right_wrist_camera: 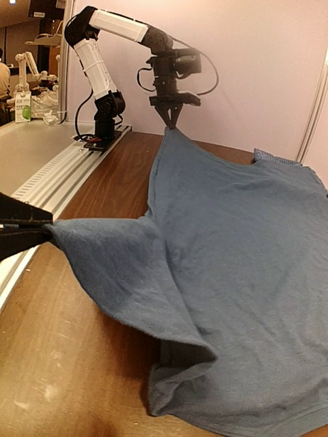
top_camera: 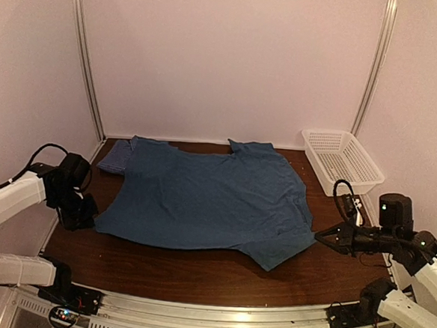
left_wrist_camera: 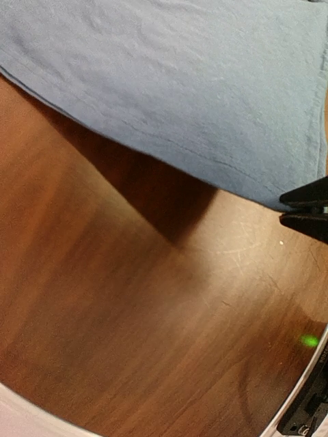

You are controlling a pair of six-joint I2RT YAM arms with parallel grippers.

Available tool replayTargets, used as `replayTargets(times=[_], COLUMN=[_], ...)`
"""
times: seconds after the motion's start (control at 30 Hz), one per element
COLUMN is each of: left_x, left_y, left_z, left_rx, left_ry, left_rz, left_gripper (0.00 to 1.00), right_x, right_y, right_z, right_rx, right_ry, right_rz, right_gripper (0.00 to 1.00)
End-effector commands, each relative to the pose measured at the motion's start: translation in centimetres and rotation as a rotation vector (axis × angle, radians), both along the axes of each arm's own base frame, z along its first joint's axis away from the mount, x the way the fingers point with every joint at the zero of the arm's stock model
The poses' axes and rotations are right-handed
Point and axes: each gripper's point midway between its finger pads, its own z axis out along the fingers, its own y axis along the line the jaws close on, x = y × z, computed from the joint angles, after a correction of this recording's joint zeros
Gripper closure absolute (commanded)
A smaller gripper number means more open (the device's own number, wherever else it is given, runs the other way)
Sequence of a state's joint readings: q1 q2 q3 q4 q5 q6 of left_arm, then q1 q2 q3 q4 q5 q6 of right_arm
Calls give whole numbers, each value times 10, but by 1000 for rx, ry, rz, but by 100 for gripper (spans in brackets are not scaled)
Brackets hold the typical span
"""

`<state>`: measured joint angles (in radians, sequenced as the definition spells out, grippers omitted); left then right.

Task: Fold and stack the mixed laundry pile
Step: Fold the flattened T-shirt at the center of the board.

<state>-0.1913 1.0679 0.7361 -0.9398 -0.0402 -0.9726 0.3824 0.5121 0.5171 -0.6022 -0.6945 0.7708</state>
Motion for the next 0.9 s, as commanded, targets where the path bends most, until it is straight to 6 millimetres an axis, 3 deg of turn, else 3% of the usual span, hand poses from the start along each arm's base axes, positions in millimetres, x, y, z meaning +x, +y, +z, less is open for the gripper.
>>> replayTargets(times=[0.0,0.1,0.2,0.47,0.73,0.87], left_x=[-41,-43,-19,57,110,129], left_y=[-5,-6,-12,-22,-20,-18], left_z=[-29,-37,-27,1,-9,-15], left_rx=[-46,-48,-65,-50,-56,-58], left_ry=[131,151,96,-8,-17,-21], left_rz=[-59,-70,-78,-98,-79,-74], left_gripper=[100,100,100,100,100,100], right_x=[-29,-30,-12,78,161,191], right_y=[0,2,9,16,-3,1], right_z=[-18,-18,2,37,32,22], right_rx=[60,65,74,-91,-193,-185], right_ry=[109,112,45,-67,-74,-83], right_rz=[23,36,44,-31,-100,-80], right_gripper=[100,100,100,100,100,100])
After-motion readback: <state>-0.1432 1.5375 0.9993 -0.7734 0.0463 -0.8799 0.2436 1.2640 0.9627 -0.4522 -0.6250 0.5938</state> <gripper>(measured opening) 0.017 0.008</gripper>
